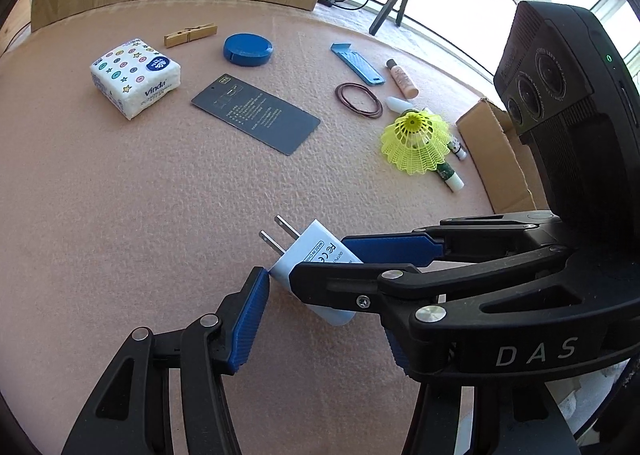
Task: Organize objects
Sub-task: 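Carry the charger with the right gripper over the box and release it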
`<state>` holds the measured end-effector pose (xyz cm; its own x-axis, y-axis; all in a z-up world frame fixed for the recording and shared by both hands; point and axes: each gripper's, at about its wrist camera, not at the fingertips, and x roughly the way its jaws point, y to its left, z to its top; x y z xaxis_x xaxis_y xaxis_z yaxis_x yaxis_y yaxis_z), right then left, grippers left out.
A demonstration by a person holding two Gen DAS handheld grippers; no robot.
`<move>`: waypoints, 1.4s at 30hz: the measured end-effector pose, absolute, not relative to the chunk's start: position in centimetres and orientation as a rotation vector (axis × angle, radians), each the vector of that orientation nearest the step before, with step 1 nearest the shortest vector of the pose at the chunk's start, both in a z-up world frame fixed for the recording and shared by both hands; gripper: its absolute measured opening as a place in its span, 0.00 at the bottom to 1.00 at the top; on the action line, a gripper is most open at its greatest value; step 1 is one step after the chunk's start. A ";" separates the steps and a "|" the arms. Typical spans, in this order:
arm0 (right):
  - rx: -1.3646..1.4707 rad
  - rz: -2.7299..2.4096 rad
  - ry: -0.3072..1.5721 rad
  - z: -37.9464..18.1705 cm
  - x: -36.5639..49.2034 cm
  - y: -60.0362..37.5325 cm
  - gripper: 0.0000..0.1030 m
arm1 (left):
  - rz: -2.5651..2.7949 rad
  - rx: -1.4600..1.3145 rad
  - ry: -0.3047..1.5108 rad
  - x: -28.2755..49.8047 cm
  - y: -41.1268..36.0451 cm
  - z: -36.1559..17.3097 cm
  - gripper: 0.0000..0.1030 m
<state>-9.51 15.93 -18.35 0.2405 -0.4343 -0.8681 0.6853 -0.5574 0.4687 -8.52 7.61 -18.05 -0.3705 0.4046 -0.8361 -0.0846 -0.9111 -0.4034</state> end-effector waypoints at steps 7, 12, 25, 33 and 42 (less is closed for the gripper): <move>1.556 -1.611 0.156 -15.4 -11.2 20.3 0.35 | 2.306 -1.456 -0.325 -9.7 11.9 -15.2 0.57; 1.543 -1.713 0.090 -13.1 -12.9 25.1 0.35 | 2.256 -1.369 -0.228 -10.4 16.7 -13.3 0.57; 1.555 -1.972 -0.076 -10.1 -16.6 38.2 0.35 | 2.068 -1.233 -0.072 -11.5 31.1 -10.7 0.57; 1.581 -2.064 -0.150 -10.2 -17.9 44.5 0.33 | 1.970 -1.218 -0.009 -11.7 38.4 -11.6 0.54; 1.576 -2.174 -0.143 -10.4 -18.8 47.5 0.37 | 1.938 -1.211 0.045 -12.1 42.1 -12.2 0.56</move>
<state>-18.84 47.46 -10.44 -0.2467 -0.4128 -0.8768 0.2945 -0.8939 0.3380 -12.11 42.10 -12.25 -0.1911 0.6229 -0.7586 -0.6572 -0.6553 -0.3724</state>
